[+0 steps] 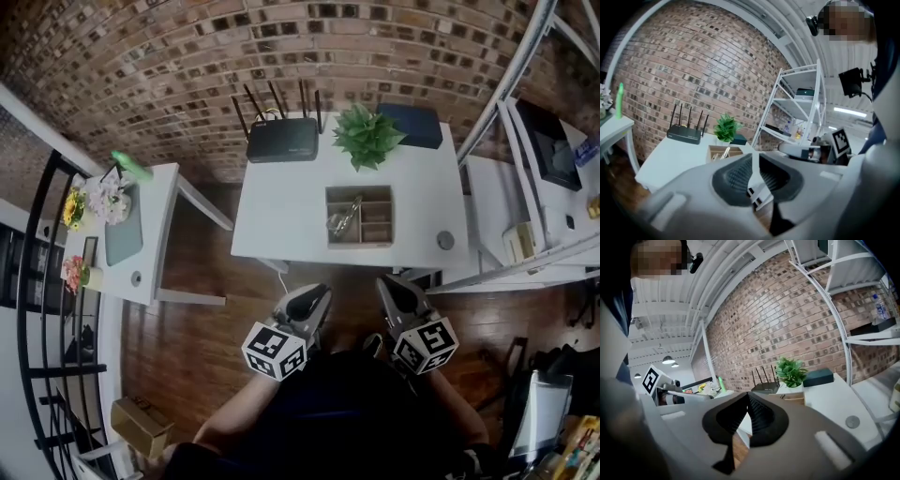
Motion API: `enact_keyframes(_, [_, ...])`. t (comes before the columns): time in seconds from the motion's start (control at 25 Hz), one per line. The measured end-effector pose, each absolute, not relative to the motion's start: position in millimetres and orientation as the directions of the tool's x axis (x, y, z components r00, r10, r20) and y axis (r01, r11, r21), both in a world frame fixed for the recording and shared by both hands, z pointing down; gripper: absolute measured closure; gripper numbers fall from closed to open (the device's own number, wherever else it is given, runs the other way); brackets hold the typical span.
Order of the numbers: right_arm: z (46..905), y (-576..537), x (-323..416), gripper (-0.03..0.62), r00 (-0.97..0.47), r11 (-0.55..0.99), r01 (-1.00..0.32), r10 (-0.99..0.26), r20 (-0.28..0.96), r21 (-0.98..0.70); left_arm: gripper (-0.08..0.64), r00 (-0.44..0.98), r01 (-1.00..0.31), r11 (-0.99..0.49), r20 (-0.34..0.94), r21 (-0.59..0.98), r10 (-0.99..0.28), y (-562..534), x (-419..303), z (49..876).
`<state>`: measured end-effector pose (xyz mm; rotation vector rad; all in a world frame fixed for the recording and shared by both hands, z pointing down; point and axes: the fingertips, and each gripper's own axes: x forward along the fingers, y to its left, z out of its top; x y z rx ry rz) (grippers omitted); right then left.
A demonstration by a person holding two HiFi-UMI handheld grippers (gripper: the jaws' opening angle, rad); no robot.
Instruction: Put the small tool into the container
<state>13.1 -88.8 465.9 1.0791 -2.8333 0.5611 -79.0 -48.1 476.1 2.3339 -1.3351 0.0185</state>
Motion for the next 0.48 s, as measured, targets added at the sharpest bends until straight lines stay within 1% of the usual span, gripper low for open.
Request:
enact_keyframes(0.2, [447.2, -90.0, 0.8, 0.586, -0.782, 0.718, -0.617, -0.605, 0.149, -0.323, 0.514, 0.541, -0.816, -0.445, 0.216, 0.369, -0.813, -47.7, -76.9, 468.3])
enact_keyframes(0.48, [442.5, -85.8, -0.8, 0.586, -0.779, 0.718, -0.618, -0.613, 0.127, -0.321, 0.514, 0.556, -0.801, -0.452, 0.208, 0.393, -0.805, -50.4, -73.5, 467.2])
